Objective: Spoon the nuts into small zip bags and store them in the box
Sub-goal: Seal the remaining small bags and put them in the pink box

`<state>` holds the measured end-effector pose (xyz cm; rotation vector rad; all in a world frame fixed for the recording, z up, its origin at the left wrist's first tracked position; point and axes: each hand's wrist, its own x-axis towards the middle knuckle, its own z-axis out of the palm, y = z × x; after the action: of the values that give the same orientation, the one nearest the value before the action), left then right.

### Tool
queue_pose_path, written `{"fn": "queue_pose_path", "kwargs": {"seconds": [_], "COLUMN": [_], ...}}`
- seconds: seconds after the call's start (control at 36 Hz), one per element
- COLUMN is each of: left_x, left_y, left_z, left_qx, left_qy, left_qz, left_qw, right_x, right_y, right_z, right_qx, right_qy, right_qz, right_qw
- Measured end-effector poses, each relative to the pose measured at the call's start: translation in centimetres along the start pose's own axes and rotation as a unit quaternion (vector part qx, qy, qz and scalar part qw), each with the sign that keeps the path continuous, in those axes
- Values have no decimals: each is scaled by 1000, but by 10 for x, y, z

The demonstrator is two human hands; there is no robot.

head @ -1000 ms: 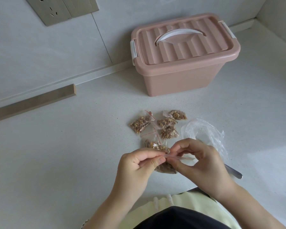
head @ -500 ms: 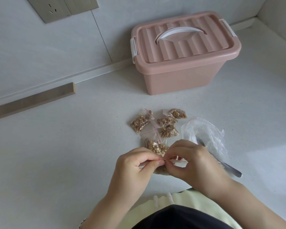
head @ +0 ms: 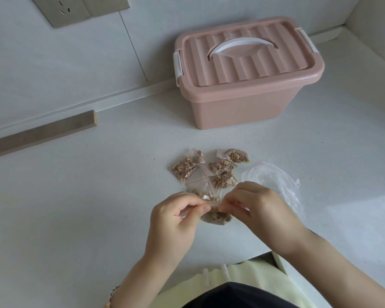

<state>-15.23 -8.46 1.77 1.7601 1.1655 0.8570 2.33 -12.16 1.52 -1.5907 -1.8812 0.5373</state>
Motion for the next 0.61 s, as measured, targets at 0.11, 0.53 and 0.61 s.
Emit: {"fn": "queue_pose_path", "kwargs": {"seconds": [0.11,0.53,0.61], "left_x": [7,85,104], "left_y": [-5,-48,-76], "left_z": [2,21,28], "left_qx": [-17,52,201], "left_qy": [8,-36,-40], "left_qz": [-32,-113,-139], "left_qw": [999,992,969], "right_x": [7,63,68], "right_y": [8,57,75], "right_z": [5,-21,-29], "right_qx": [-26,-170,-194], "right_qy": [1,52,47], "right_qz": [-9,-6,39], "right_qw": [1000,984,979]}}
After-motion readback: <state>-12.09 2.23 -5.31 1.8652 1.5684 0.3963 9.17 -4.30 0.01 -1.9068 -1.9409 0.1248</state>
